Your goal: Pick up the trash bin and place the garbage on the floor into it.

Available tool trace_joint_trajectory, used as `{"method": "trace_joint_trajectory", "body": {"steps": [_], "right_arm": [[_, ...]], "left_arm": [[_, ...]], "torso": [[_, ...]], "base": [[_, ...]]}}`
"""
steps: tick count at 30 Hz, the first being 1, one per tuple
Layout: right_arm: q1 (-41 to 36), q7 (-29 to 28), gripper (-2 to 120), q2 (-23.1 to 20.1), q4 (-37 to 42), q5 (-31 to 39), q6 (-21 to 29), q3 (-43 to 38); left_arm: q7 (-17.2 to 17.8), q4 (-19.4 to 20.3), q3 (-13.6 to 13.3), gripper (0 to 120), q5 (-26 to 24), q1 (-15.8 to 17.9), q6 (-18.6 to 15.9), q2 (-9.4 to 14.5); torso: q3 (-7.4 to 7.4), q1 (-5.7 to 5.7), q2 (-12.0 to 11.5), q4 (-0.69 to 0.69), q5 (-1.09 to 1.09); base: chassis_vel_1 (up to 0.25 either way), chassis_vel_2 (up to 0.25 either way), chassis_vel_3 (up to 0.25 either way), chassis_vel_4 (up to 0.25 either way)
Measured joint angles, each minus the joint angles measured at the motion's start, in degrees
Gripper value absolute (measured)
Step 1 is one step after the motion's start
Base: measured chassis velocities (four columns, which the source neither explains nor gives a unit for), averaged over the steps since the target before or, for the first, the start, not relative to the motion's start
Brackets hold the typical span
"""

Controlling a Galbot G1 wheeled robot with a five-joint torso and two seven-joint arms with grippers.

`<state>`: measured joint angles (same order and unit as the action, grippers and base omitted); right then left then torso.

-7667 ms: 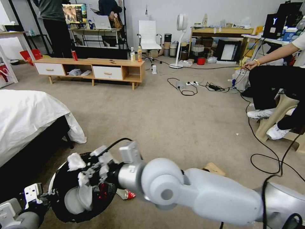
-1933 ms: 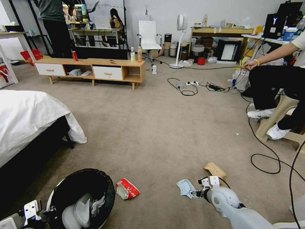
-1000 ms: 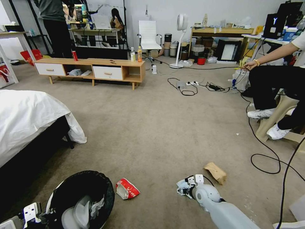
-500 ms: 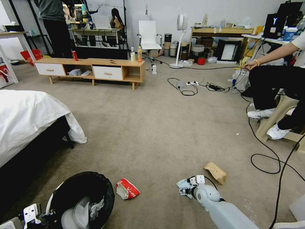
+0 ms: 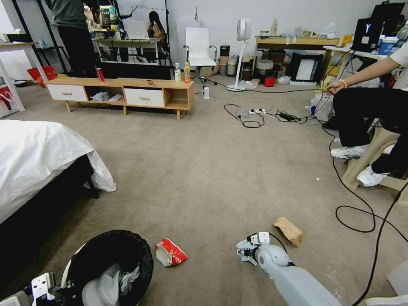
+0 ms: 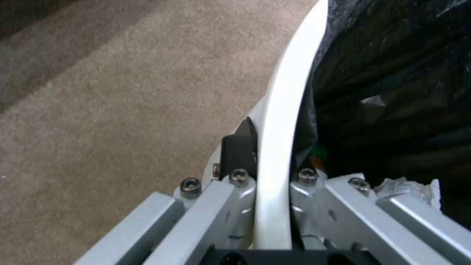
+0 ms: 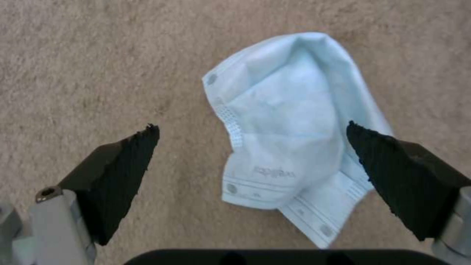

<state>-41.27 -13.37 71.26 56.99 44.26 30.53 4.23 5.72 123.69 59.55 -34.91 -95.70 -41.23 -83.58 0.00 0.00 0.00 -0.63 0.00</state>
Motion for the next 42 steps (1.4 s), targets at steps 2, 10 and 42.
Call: {"method": "trace_joint_trajectory", "body": {"steps": [2, 10, 42], "right_arm": [[0.43, 0.54, 98, 0.82, -1.55, -1.51, -0.42, -0.29], [1.04, 1.86, 98, 1.73, -4.86, -4.52, -1.62, -1.12], [2.61, 5.16, 28, 4.84, -12.21, -10.91, -6.37, -1.23]], "left_arm": [[-0.05, 0.07, 0.09, 2, 0.00, -0.22, 0.08, -0.02], [-0.15, 0.19, 0.24, 2, 0.00, -0.34, 0.13, 0.00], [-0.20, -0.07, 0.32, 2, -0.06, -0.32, 0.38, -0.06]], "torso": [[0.00, 0.00, 0.00, 0.00, 0.00], [0.00, 0.00, 0.00, 0.00, 0.00], [-0.02, -0.01, 0.01, 0.03, 0.01]], "base": [[0.000, 0.000, 0.000, 0.000], [0.000, 0.000, 0.000, 0.000], [0.000, 0.000, 0.000, 0.000]]}}
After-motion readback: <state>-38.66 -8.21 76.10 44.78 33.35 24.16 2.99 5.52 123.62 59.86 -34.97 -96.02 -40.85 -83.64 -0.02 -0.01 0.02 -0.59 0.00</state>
